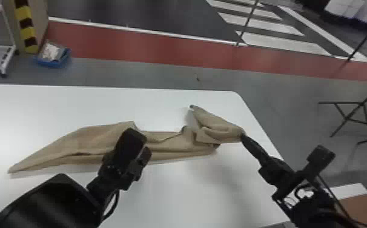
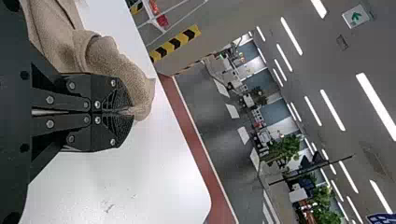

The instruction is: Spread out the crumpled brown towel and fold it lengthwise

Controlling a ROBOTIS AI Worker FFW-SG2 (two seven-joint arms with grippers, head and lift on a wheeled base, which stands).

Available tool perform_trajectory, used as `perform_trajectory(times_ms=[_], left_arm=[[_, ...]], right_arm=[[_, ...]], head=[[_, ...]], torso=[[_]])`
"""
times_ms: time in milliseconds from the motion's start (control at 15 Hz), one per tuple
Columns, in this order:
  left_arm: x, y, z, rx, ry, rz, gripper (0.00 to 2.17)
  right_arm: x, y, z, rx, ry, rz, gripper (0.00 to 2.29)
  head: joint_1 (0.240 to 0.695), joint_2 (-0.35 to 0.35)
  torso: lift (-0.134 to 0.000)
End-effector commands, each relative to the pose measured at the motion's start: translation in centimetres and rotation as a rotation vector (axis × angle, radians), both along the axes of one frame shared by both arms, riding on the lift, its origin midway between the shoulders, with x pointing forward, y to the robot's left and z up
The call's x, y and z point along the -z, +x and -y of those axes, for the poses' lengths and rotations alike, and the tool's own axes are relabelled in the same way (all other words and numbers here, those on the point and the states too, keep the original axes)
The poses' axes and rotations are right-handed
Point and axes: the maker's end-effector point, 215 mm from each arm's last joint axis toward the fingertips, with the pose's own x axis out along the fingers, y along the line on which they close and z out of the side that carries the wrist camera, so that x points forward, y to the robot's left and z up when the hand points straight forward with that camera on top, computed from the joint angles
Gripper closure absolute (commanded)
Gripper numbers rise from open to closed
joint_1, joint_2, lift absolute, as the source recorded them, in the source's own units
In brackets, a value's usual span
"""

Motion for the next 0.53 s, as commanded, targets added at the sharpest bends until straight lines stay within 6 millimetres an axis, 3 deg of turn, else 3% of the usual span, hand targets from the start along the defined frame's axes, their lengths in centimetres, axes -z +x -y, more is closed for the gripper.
perform_trajectory(times_ms=[0, 467], left_arm=[[0.4, 0.3, -0.6, -0.008, 0.013, -0.006, 0.70], [1.8, 0.3, -1.3, -0.007, 0.041, -0.033, 0.70]], right_arm=[[-0.1, 0.0, 0.2, 0.002, 0.001, 0.001, 1.65], [-0.6, 0.0, 0.6, 0.009, 0.006, 0.013, 1.65]], head=[[0.695, -0.350], [0.695, -0.350]], torso=[[-0.128], [-0.128]])
